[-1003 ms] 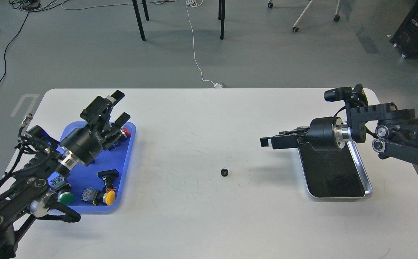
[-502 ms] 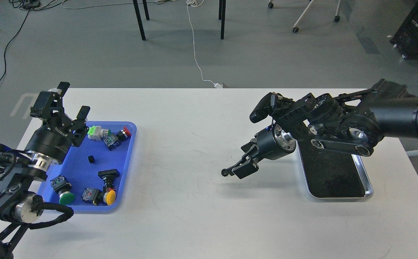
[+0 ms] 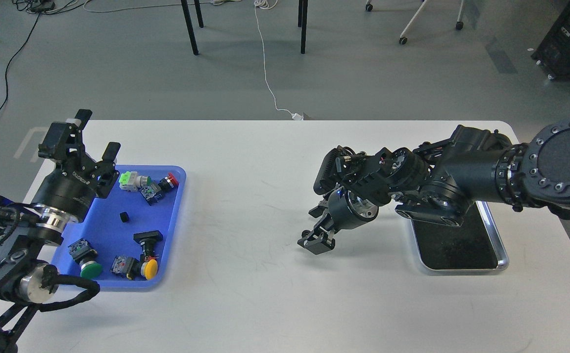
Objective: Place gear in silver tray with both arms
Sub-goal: 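Reach the right gripper down to the black gear and grasp it, then carry the gear into the silver tray and open the right gripper, then grasp another black gear in the blue tray with the left gripper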
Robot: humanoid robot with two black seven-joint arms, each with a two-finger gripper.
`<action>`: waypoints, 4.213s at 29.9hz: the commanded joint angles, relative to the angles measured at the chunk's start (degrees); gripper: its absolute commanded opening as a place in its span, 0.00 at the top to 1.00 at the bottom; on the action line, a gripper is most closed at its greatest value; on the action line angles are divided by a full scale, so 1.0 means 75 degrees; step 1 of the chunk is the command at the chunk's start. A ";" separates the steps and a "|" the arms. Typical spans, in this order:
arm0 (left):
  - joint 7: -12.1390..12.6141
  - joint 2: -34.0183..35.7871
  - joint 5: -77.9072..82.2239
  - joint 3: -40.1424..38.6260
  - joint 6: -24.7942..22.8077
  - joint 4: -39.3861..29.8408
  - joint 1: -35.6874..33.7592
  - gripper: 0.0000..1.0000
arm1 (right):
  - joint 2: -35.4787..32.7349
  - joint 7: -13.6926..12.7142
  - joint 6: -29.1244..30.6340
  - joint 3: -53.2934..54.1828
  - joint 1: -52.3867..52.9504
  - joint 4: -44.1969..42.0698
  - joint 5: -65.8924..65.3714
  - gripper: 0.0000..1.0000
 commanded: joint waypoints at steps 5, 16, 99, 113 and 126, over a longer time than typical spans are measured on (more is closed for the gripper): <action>-0.0001 0.0010 0.0001 0.0013 -0.0006 -0.0094 0.0013 0.02 | 0.0002 0.0000 -0.0439 -0.0025 -0.0301 -0.0100 0.0012 0.37; -0.0001 -0.0013 0.0013 0.0013 -0.0006 -0.0094 0.0048 0.02 | 0.0002 0.0000 -0.0545 -0.0025 -0.0336 -0.0088 0.0047 0.46; -0.0001 0.0022 0.0084 0.0153 -0.0030 -0.0386 0.0024 0.02 | -0.4156 0.0000 -0.0920 0.0805 -0.1180 -0.0453 -0.0961 0.06; -0.0001 0.0526 0.2576 0.0165 -0.1014 -0.0597 -0.0093 0.02 | -0.4757 0.0000 -0.0885 0.6264 -0.3814 0.0813 0.4239 0.03; -0.0001 0.3290 1.0440 0.2915 -0.1096 -0.0165 -0.2562 0.03 | -0.4030 0.0000 -0.0815 0.8799 -0.5844 0.1283 0.5731 0.03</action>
